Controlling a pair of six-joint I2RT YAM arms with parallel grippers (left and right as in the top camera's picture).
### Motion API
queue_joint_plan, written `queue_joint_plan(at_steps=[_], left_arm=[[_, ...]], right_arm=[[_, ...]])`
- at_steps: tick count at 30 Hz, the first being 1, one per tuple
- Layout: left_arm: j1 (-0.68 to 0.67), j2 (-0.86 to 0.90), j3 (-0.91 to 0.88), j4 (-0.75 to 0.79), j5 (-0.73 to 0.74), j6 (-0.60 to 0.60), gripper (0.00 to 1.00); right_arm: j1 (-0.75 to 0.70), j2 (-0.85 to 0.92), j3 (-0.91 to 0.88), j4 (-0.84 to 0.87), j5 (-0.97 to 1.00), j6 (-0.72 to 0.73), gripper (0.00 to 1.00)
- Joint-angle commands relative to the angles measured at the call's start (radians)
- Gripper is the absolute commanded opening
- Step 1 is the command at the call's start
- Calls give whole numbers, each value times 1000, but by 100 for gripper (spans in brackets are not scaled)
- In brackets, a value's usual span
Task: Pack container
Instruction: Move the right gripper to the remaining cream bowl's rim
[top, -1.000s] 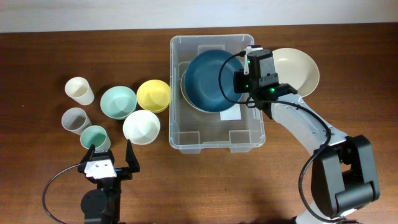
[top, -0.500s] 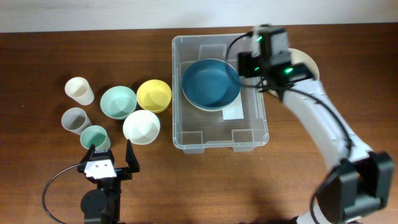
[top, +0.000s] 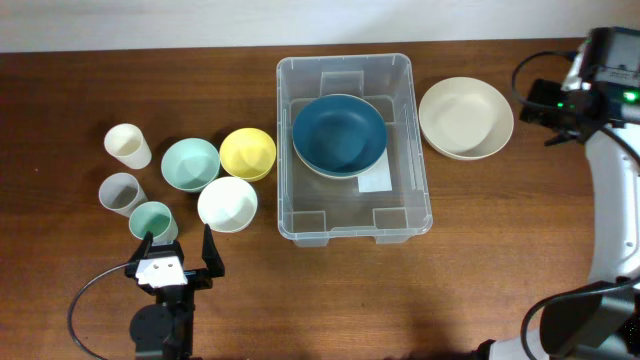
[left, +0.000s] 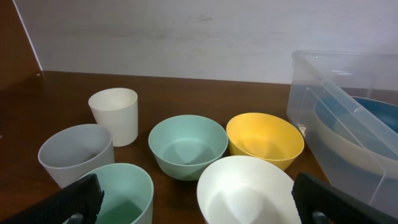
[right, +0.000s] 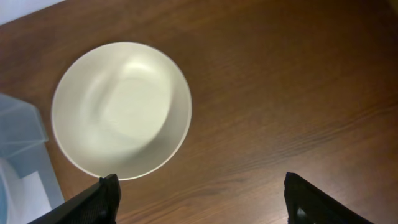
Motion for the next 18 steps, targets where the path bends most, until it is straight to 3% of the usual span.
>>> queue_joint_plan(at_steps=[1, 18], left_arm=[[-3, -5, -7, 2, 8, 16, 100], [-3, -5, -7, 2, 8, 16, 100]], right_arm=[[-18, 3, 1, -10, -44, 11, 81], [-14, 3, 1, -34, -57, 11, 83]])
